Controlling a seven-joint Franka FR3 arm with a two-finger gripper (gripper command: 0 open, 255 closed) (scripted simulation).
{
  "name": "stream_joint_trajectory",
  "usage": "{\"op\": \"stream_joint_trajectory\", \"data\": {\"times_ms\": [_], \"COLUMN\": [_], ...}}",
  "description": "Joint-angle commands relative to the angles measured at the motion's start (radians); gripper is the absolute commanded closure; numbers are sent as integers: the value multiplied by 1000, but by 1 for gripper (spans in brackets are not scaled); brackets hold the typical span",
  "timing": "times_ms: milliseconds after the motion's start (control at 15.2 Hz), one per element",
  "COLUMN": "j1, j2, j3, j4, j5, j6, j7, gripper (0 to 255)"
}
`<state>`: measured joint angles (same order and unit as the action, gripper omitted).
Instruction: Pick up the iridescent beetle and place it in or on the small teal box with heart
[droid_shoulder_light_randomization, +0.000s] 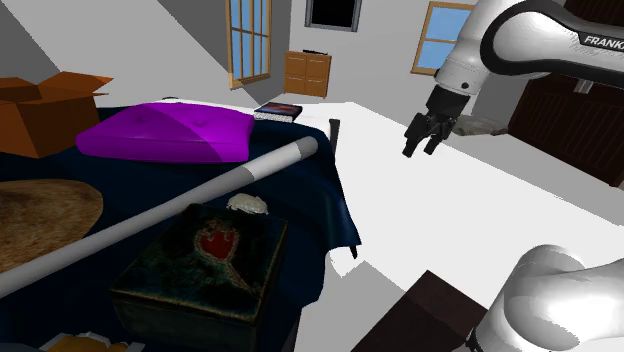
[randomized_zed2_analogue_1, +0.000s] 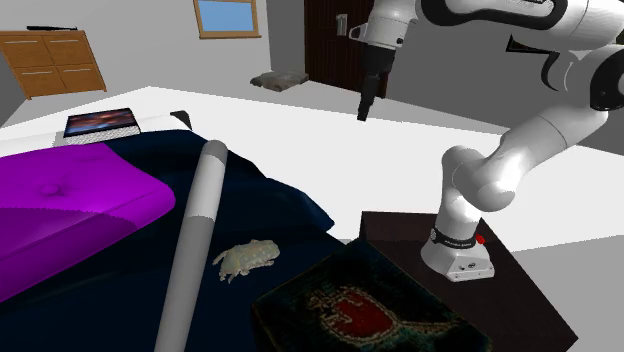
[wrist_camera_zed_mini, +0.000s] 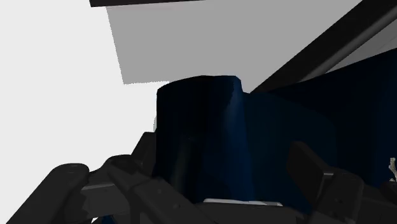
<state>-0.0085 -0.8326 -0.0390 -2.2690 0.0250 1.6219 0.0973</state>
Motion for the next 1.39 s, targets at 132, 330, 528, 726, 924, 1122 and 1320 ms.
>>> {"op": "stream_joint_trajectory", "data": {"times_ms": [132,330,528,726,924,1122,1320], "j1": [18,43,66,87,105,123,142], "j2": [53,137,223,313,406,501,600], "j3": [28,69,110,150,190,230,268], "j4": [18,53,95,146,205,272,347], "j5": [17,38,54,66,71,69,59], "j6": [25,60,91,117,137,152,161], "j7": [13,33,52,71,92,114,138], "gripper": [0,0,0,0,0,0,0]}}
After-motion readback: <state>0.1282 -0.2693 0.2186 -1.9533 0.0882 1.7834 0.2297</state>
